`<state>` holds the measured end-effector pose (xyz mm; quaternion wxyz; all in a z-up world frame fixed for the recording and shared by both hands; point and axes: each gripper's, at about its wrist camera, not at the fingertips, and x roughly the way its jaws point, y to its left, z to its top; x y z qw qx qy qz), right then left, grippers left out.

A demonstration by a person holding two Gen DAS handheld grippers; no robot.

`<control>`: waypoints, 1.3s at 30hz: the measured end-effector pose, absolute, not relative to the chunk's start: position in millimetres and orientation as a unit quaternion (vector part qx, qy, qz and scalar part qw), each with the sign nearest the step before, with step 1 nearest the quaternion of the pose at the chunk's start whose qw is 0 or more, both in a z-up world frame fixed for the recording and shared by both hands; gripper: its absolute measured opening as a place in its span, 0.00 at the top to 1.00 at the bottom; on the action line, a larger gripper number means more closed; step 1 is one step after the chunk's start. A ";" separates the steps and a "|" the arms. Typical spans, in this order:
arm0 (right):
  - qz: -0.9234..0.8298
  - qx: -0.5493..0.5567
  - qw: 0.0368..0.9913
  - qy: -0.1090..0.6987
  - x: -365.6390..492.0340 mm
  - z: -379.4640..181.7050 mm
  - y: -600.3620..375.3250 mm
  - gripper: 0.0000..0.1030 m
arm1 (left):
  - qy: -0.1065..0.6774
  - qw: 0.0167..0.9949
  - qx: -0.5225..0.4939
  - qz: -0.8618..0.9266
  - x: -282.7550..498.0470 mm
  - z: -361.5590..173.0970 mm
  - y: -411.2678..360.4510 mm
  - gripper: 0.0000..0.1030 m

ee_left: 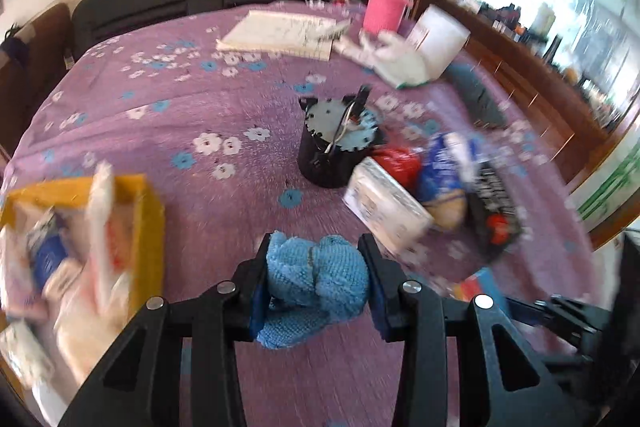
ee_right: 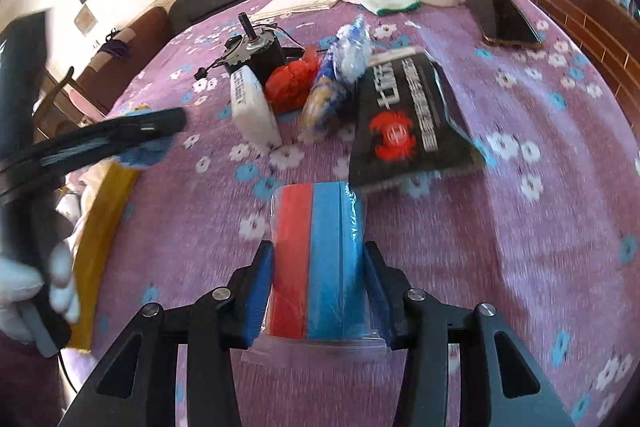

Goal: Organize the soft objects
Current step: 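Carry the blue sock and sponge pack into the yellow tray and open both grippers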

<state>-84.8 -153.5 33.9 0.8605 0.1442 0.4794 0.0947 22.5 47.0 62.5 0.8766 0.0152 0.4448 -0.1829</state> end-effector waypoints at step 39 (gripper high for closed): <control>0.294 0.001 0.835 0.465 -70.7 86.4 132.9 0.53 | 0.376 0.908 -0.166 0.083 -127.9 48.7 336.7 0.31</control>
